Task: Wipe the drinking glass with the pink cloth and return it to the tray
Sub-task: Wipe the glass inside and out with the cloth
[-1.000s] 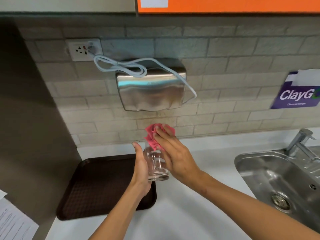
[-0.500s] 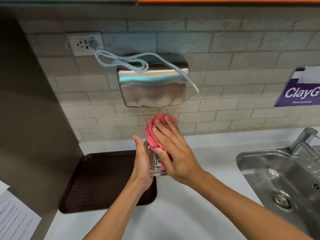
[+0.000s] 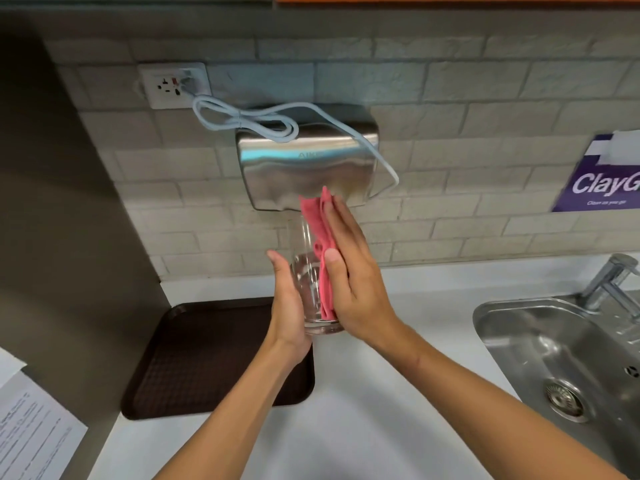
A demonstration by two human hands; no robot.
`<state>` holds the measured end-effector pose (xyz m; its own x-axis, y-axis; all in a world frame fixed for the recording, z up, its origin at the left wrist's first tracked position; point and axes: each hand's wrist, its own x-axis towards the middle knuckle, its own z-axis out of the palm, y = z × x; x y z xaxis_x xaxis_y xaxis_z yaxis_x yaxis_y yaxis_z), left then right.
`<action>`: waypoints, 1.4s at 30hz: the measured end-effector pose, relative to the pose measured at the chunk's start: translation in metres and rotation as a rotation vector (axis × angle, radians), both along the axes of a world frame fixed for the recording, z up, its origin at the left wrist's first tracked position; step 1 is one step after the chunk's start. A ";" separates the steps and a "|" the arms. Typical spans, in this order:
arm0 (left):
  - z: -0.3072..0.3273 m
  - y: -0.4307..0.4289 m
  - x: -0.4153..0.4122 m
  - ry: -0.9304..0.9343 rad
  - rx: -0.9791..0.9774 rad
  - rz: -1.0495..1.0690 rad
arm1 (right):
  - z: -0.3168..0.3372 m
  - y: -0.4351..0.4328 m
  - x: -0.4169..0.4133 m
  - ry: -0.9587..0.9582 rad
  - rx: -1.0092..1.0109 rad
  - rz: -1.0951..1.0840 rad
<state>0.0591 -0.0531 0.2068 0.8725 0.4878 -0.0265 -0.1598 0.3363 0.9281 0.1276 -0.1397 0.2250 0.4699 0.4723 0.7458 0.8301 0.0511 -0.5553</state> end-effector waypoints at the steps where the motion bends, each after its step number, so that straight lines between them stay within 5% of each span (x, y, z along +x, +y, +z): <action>1: -0.001 0.003 0.001 0.000 0.004 0.001 | 0.001 0.002 -0.002 0.107 0.023 0.032; 4: -0.004 0.014 0.003 0.021 0.033 0.036 | -0.025 -0.002 -0.025 0.202 -0.032 0.028; 12: -0.018 0.015 -0.003 0.049 -0.023 0.099 | -0.047 -0.001 -0.021 -0.147 -0.236 -0.032; 20: -0.007 0.016 -0.004 0.056 -0.059 0.106 | -0.045 0.018 -0.031 -0.012 -0.111 -0.058; 29: -0.004 0.015 -0.002 0.108 -0.134 0.134 | -0.012 0.022 -0.014 0.361 0.008 0.019; 38: -0.004 0.022 0.000 0.119 -0.034 0.323 | -0.040 0.006 -0.042 0.168 -0.034 0.013; 42: 0.001 0.011 0.001 0.116 0.006 0.230 | -0.013 0.016 -0.020 0.266 0.042 -0.035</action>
<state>0.0596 -0.0418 0.2074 0.7299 0.6735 -0.1170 -0.1235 0.2983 0.9464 0.1078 -0.1234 0.2115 0.6672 0.4238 0.6125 0.6571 0.0524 -0.7520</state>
